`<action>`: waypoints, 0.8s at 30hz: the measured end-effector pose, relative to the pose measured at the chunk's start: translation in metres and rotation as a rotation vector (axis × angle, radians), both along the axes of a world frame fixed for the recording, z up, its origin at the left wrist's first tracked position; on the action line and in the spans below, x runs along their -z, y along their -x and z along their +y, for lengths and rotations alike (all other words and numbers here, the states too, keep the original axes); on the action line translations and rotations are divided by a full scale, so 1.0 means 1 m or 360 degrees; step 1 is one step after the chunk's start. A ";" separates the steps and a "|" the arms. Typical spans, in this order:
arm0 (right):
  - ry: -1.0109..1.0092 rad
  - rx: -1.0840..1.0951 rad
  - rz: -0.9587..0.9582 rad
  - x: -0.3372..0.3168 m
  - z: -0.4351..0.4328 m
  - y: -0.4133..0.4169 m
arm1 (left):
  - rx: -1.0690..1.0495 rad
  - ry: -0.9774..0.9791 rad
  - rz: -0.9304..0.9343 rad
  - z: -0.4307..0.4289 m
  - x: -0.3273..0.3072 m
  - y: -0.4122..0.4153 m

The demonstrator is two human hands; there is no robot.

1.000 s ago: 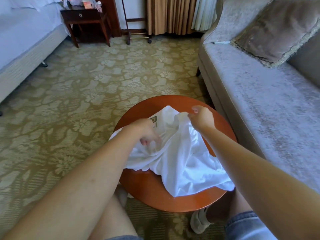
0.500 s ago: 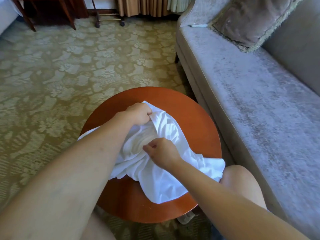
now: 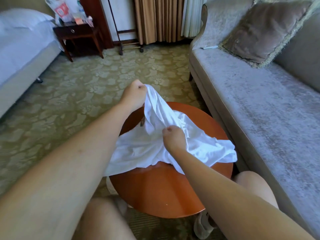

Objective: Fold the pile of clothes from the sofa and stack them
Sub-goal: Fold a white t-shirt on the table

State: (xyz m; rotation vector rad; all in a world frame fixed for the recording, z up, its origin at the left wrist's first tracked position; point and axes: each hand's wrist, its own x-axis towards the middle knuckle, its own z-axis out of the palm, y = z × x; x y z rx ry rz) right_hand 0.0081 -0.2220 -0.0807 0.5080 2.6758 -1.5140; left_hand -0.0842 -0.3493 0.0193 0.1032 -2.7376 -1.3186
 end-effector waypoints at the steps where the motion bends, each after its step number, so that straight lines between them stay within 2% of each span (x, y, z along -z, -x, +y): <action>1: 0.0011 0.0001 0.0118 -0.010 0.002 -0.002 | -0.0103 0.0095 0.0090 -0.006 -0.013 -0.005; 3: 0.0081 0.0024 0.0332 -0.036 0.008 -0.004 | -0.0320 0.0208 0.0250 -0.020 -0.039 -0.016; 7: 0.0213 0.0126 0.0646 -0.111 0.031 -0.002 | -0.0563 0.0218 0.0497 -0.040 -0.085 -0.037; 12: 0.0210 0.0091 0.0813 -0.201 0.054 -0.003 | -0.0553 -0.0222 0.0634 -0.036 -0.145 -0.074; 15: 0.0213 0.0081 0.0983 -0.246 0.064 -0.009 | -0.0454 -0.0292 0.0664 -0.031 -0.176 -0.097; 19: 0.0022 0.0071 0.1099 -0.291 0.081 -0.027 | -0.0322 -0.0099 0.0776 -0.036 -0.203 -0.118; 22: -0.0091 0.0044 0.1178 -0.309 0.094 -0.038 | -0.0051 -0.0161 0.0575 -0.041 -0.211 -0.129; 24: -0.0162 -0.0030 0.1183 -0.313 0.102 -0.042 | 0.0091 0.0065 0.0446 -0.043 -0.214 -0.136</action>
